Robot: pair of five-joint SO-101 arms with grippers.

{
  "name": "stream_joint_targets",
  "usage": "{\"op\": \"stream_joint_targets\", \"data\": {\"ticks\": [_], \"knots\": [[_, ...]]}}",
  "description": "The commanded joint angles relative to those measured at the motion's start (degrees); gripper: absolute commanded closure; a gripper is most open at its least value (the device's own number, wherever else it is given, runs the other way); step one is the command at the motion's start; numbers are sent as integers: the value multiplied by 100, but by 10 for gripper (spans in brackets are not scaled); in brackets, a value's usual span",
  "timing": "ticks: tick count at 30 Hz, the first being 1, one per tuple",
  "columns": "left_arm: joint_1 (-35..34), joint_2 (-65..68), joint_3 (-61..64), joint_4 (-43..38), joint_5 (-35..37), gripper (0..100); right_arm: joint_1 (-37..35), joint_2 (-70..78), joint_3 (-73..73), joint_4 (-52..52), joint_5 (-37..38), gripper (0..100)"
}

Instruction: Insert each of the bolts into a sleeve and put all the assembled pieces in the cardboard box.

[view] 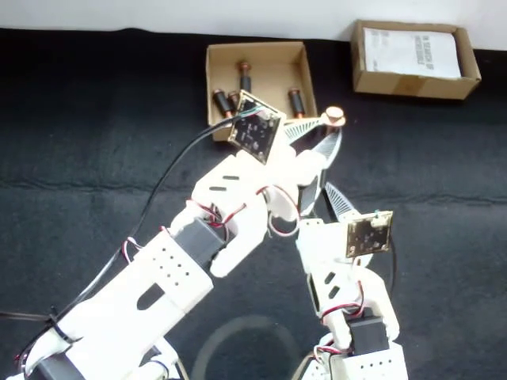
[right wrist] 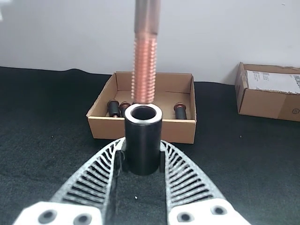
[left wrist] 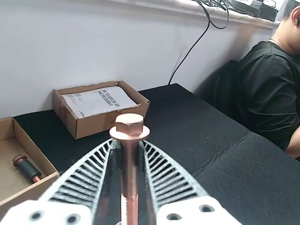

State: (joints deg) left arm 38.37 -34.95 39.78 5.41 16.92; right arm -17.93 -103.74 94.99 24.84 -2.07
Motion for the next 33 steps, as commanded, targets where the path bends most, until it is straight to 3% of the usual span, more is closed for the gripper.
{"op": "stream_joint_targets", "data": {"ticks": [1, 22, 29, 33], "knots": [[57, -57, 31, -44, 44, 991, 22, -4, 840, -4, -62, 991], [57, -259, 523, -9, 18, 980, 22, -4, 840, -4, -53, 991], [259, -1015, 523, 1679, 53, 753, 31, -4, 840, -4, -44, 991], [470, -1437, 523, 2295, 53, 737, 31, 4, 840, -4, -44, 991]]}}
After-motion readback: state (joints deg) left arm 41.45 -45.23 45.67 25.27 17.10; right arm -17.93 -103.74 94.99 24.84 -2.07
